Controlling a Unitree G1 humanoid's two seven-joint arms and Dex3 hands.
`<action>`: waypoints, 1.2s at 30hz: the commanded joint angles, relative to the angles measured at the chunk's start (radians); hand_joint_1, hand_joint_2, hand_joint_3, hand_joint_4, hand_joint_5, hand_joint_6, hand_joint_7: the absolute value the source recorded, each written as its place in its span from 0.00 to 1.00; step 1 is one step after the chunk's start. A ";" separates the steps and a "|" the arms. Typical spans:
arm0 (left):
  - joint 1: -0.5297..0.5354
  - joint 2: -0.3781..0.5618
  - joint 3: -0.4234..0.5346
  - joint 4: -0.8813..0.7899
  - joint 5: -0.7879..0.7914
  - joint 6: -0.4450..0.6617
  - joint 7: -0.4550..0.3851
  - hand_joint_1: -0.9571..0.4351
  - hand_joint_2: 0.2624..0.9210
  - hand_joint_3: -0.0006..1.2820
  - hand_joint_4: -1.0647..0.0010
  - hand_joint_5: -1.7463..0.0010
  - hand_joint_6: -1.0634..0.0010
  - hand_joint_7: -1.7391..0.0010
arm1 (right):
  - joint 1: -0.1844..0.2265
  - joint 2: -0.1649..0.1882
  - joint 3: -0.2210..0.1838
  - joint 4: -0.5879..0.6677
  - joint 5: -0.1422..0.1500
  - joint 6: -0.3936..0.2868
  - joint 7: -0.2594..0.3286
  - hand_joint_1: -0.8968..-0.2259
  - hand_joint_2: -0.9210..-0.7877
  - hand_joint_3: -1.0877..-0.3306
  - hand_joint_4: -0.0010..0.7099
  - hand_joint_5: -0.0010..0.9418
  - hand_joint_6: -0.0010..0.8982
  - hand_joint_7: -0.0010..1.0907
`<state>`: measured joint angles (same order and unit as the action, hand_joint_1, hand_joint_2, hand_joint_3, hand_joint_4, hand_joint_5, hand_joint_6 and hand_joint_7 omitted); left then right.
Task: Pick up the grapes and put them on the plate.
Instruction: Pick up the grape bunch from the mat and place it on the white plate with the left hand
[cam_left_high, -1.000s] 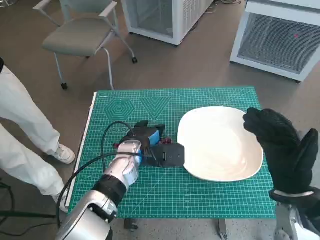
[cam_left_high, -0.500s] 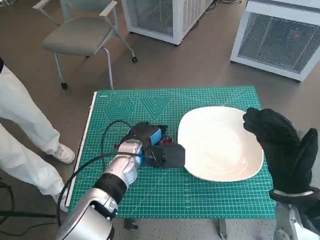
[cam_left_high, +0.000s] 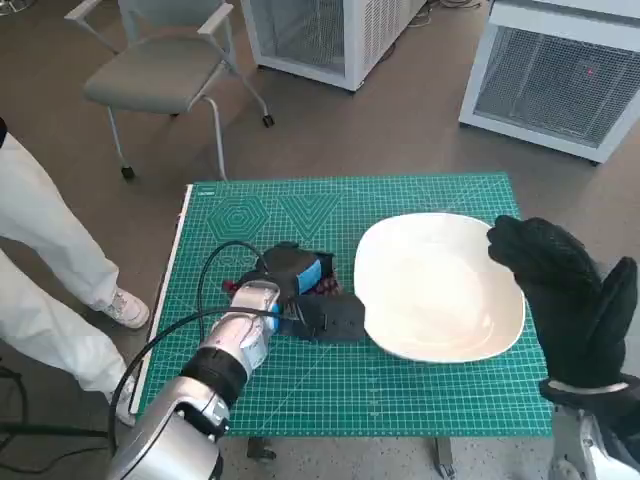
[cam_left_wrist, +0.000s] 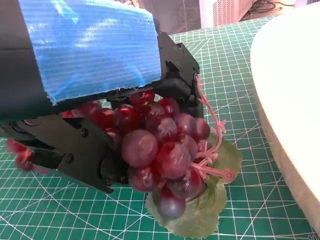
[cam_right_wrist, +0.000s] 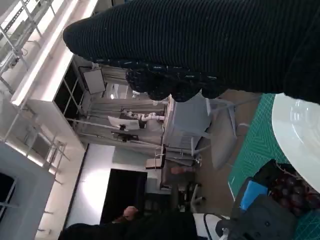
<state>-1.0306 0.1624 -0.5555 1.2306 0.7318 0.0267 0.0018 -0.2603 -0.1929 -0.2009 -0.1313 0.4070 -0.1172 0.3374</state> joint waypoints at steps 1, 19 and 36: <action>0.006 0.015 0.004 -0.010 -0.013 -0.005 -0.008 0.69 0.69 0.48 0.68 0.02 0.44 0.32 | 0.009 0.001 0.001 0.013 -0.001 0.009 0.002 0.84 0.00 0.62 0.56 0.93 0.24 0.94; 0.003 0.026 0.019 -0.018 -0.039 0.002 -0.005 0.69 0.75 0.43 0.70 0.00 0.43 0.36 | 0.003 0.003 0.003 0.009 -0.003 0.013 -0.005 0.84 0.00 0.62 0.57 0.93 0.25 0.93; 0.055 0.134 0.068 -0.366 -0.059 0.059 -0.109 0.69 0.87 0.29 0.56 0.19 0.53 0.23 | 0.008 0.002 0.002 -0.007 0.002 0.019 -0.008 0.84 0.00 0.62 0.57 0.92 0.25 0.93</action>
<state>-1.0024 0.2534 -0.5080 0.9942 0.6819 0.0639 -0.0705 -0.2626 -0.1920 -0.1969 -0.1411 0.4070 -0.1158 0.3356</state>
